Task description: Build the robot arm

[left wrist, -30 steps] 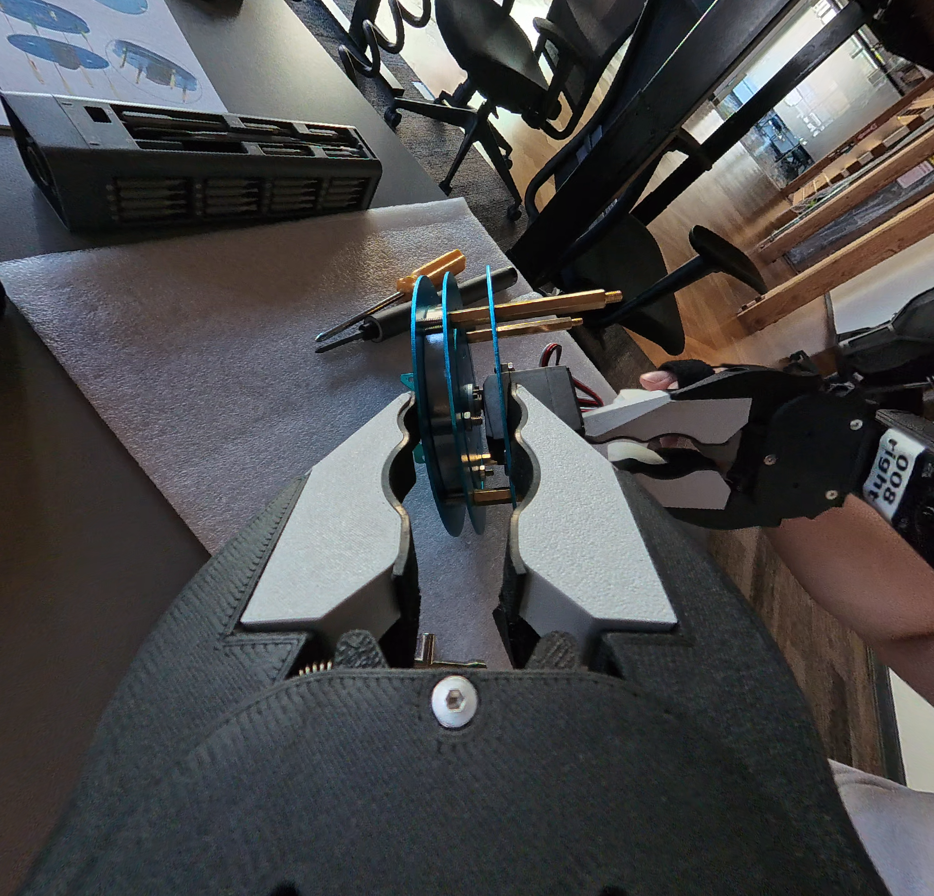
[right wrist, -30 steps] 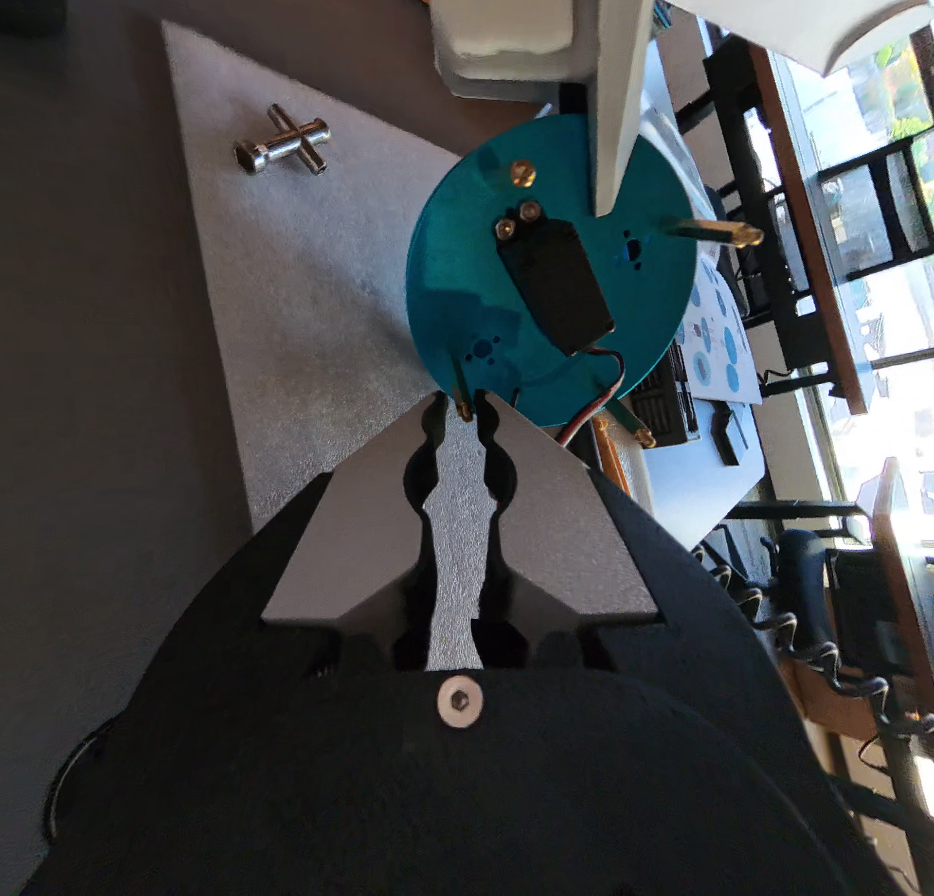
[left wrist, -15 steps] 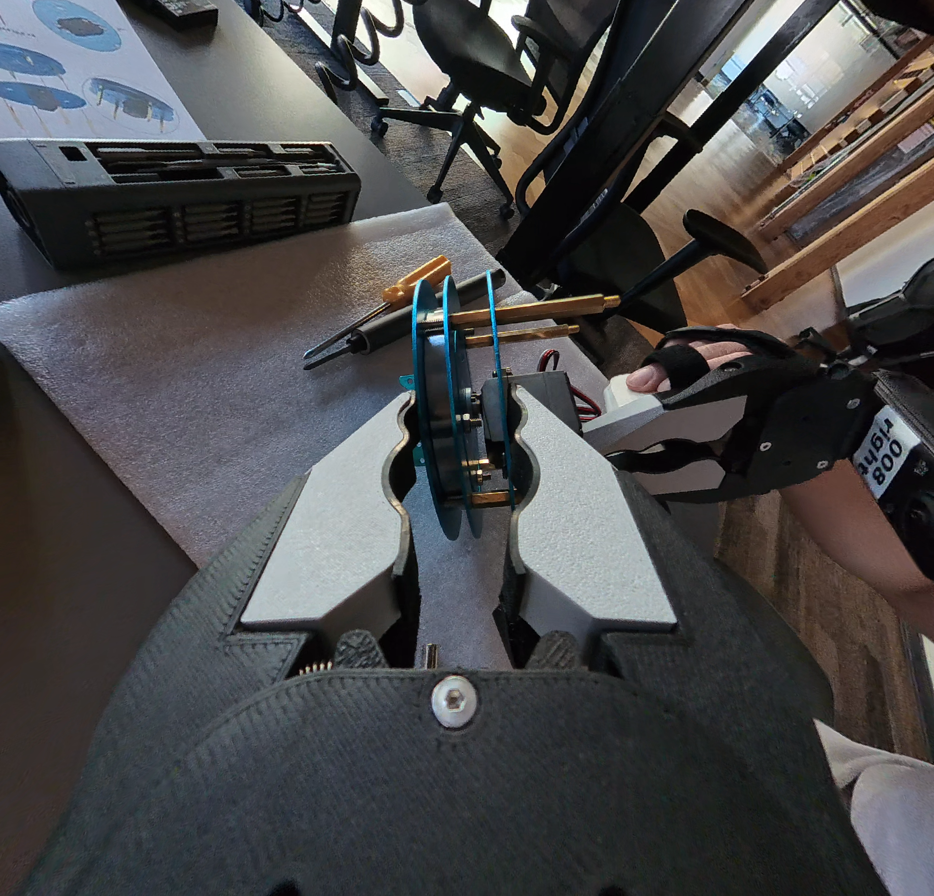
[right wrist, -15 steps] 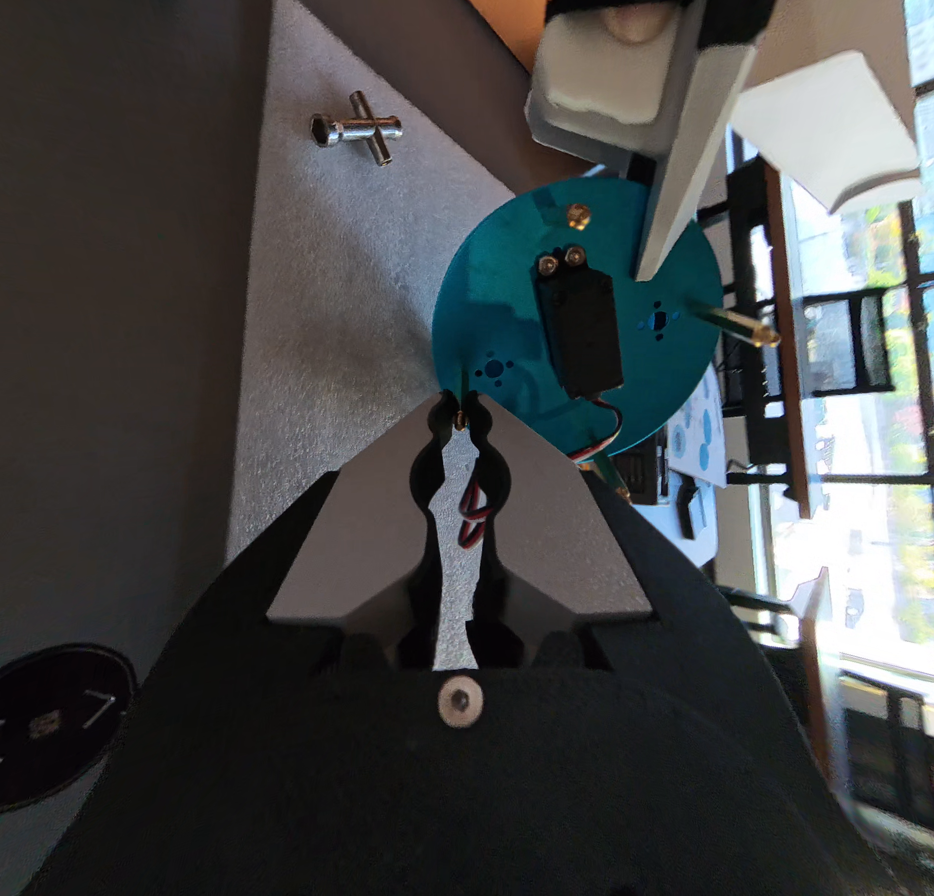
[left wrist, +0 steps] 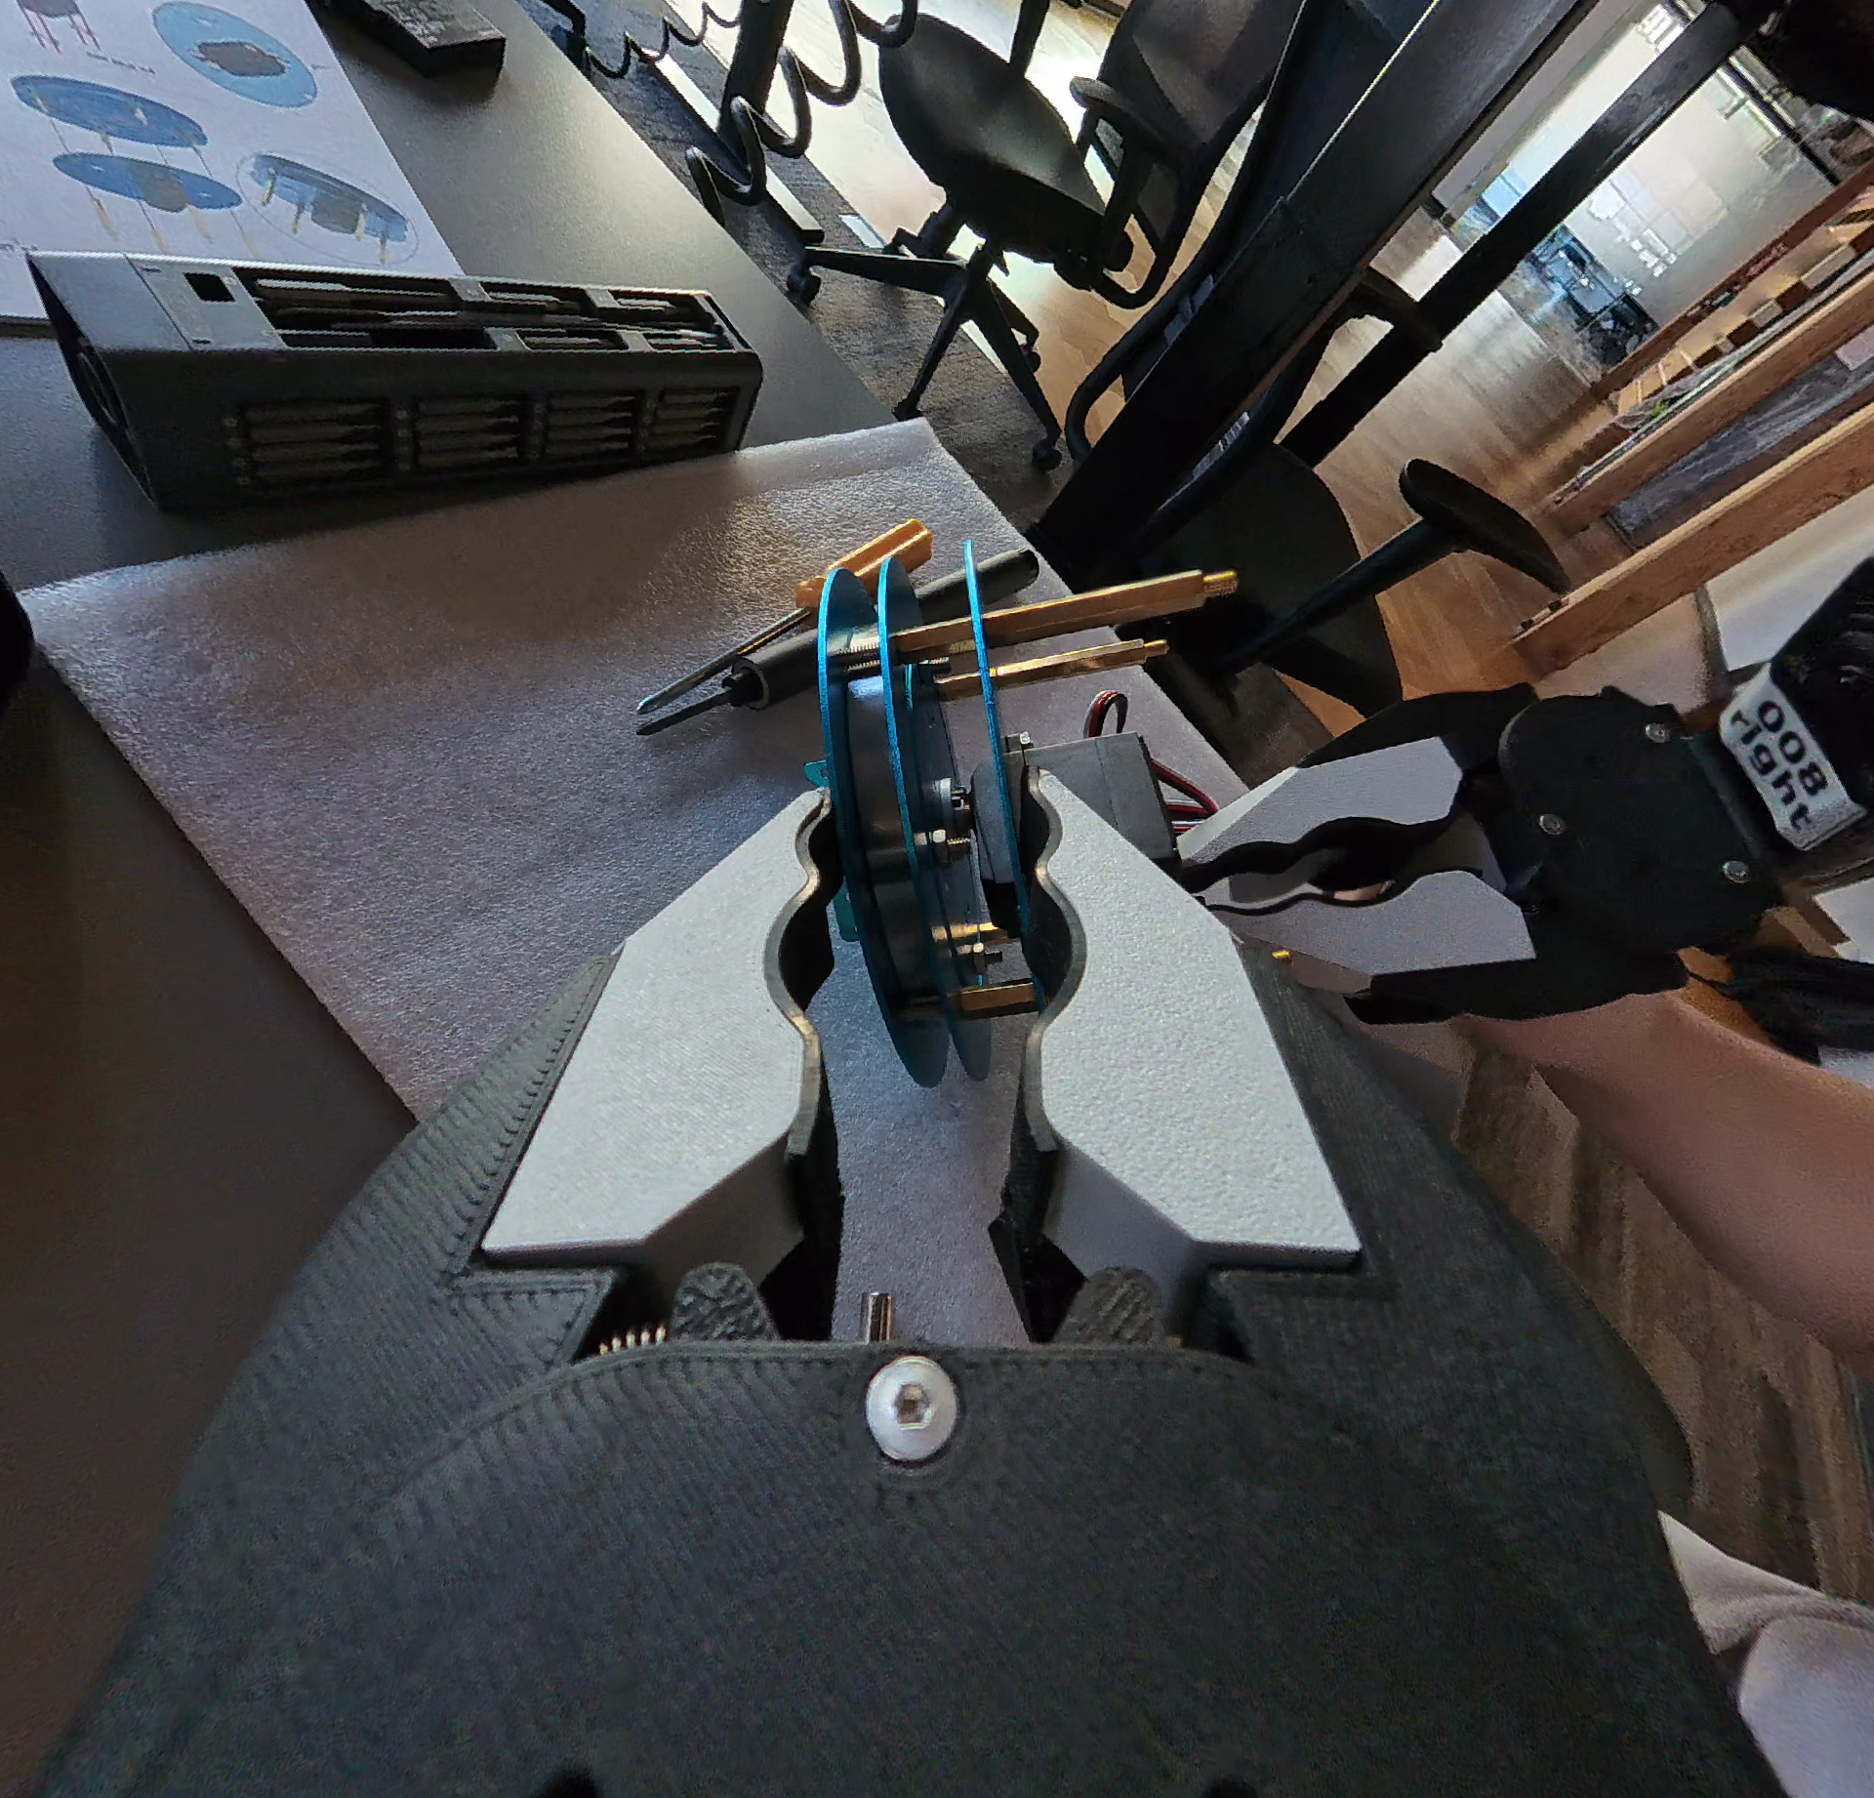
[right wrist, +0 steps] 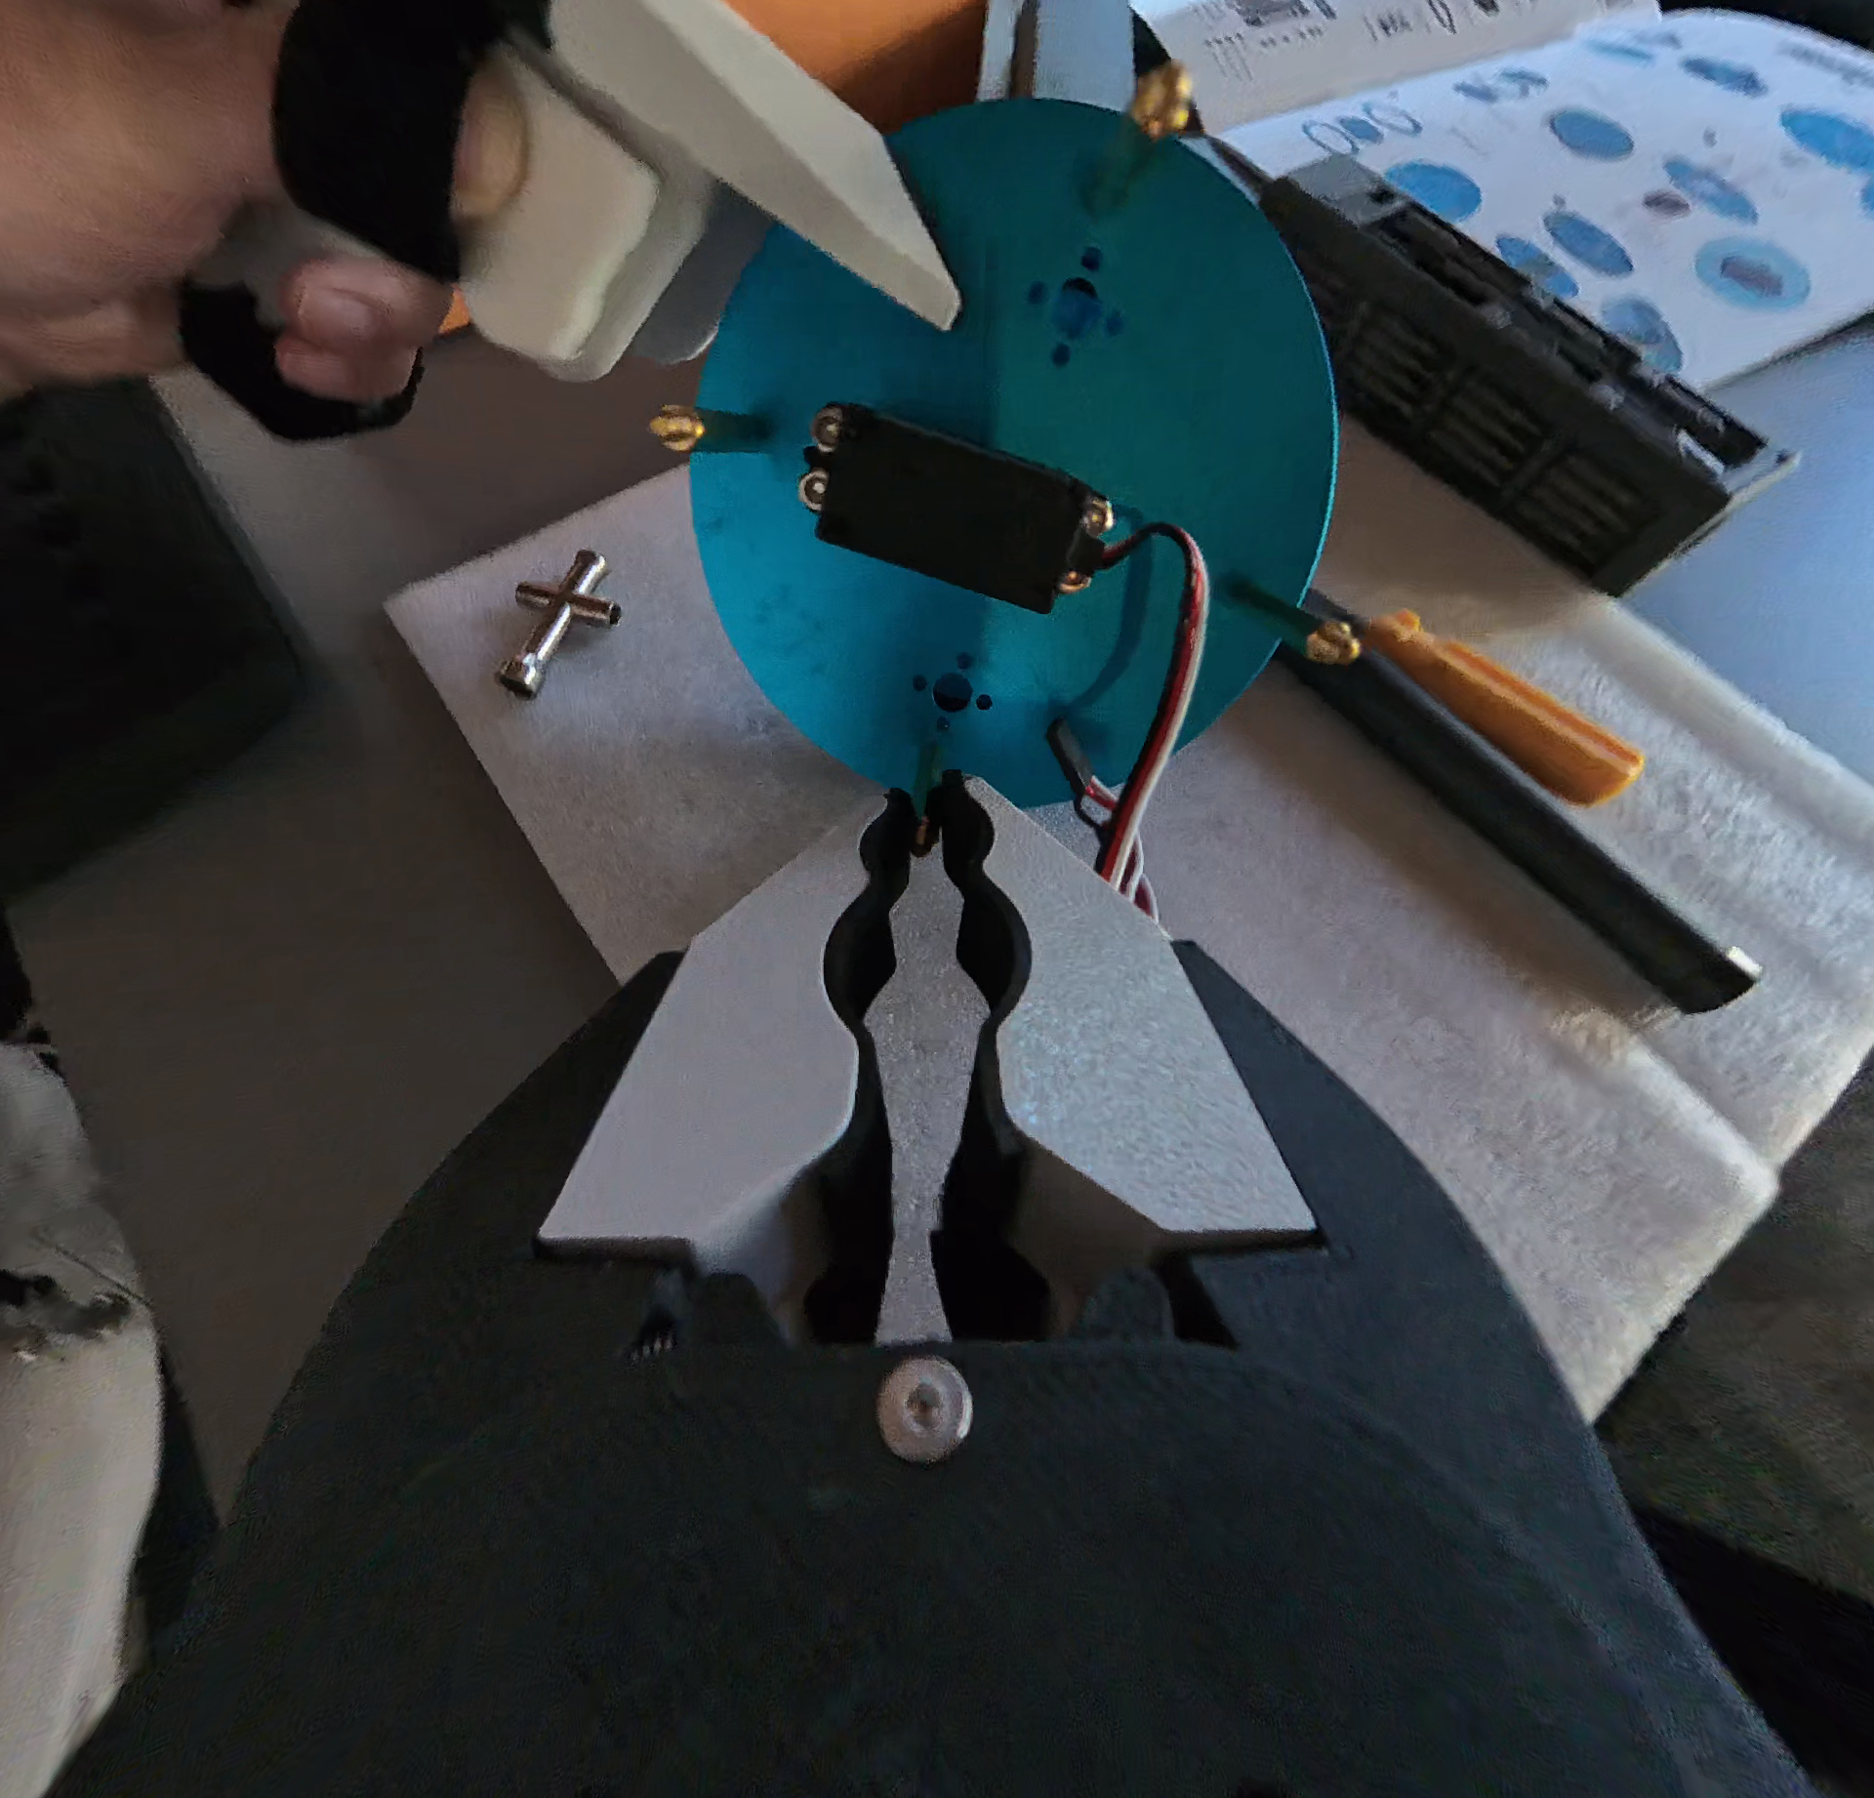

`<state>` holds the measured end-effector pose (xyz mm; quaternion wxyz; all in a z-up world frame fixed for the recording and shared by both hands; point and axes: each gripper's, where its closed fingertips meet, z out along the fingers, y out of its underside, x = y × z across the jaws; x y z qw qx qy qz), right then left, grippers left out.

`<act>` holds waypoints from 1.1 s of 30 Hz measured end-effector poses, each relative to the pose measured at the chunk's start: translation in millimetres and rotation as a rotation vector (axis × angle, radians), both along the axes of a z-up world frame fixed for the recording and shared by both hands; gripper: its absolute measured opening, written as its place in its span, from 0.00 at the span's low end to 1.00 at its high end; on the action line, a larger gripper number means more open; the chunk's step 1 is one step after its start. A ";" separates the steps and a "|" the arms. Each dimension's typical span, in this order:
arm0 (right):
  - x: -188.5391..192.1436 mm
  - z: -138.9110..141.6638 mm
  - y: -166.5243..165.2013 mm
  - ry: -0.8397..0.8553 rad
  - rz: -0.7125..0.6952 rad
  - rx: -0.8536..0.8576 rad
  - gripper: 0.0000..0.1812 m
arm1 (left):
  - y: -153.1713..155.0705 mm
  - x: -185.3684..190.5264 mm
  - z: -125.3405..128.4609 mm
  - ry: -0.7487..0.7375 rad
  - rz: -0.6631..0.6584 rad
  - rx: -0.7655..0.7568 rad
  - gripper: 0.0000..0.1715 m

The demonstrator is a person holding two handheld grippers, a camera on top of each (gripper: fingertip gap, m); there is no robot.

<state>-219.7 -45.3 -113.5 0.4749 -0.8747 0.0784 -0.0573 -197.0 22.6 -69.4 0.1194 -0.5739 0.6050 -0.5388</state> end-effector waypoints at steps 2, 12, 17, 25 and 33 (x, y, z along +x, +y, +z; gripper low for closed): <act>0.7 -0.4 -0.9 0.082 -0.062 0.022 0.03 | -1.0 -0.1 0.8 -0.006 0.009 0.010 0.19; -0.4 -0.4 -3.3 0.486 -0.306 0.258 0.04 | -8.9 -1.8 5.2 -0.043 0.008 0.076 0.19; 1.2 47.7 -10.5 -0.084 -0.047 0.206 0.22 | -8.7 -5.2 4.4 -0.052 -0.011 0.081 0.19; 15.4 103.5 23.6 -0.856 0.376 -0.144 0.16 | -15.3 -5.2 7.8 -0.086 -0.031 0.125 0.19; 26.6 82.0 34.8 -1.010 0.470 -0.313 0.03 | -12.4 -4.9 6.6 -0.078 -0.029 0.108 0.19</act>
